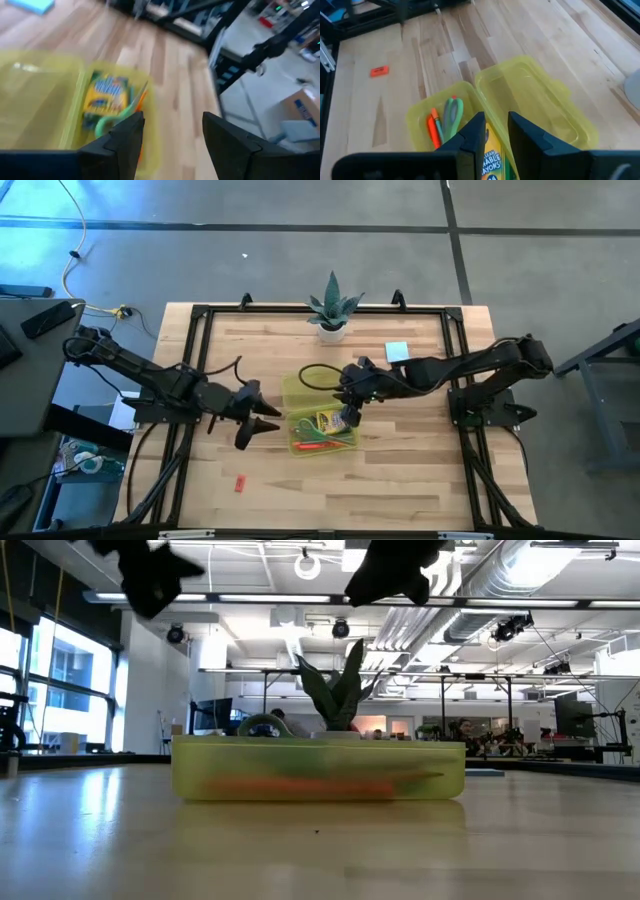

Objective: Pack school essentials
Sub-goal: Put the orange eraser into the yellow school supply box

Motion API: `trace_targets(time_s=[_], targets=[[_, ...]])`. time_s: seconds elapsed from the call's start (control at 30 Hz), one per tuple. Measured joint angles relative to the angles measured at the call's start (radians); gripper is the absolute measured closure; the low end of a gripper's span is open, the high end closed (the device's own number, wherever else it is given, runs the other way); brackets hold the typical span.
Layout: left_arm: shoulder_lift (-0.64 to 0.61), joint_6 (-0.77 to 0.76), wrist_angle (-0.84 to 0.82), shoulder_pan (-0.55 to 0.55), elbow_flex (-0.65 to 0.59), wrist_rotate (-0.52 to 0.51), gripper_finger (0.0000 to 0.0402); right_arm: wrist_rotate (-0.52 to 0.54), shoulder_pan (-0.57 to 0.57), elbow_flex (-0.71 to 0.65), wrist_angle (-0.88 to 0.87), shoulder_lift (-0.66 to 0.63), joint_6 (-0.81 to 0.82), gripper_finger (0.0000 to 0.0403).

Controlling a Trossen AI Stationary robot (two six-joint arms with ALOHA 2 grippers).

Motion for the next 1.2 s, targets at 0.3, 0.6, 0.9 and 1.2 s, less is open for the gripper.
trace_targets(time_s=[0.3,0.6,0.9,1.2], targets=[[0.0,0.081,-0.14,-0.002,0.205,-0.001,0.0234,0.0,0.006,0.0,-0.04,0.0,0.008,0.0328],[0.0,0.074,-0.36,-0.016,0.398,-0.036,0.0249,0.0,0.006,0.0,-0.056,0.001,0.008,0.0328],[0.001,0.025,-0.475,-0.081,0.541,-0.084,0.0259,0.0,0.005,0.0,-0.064,0.002,0.008,0.0328],[0.04,-0.034,-0.539,-0.121,0.652,-0.086,0.027,0.0,0.005,0.0,-0.075,0.002,0.016,0.0328]])
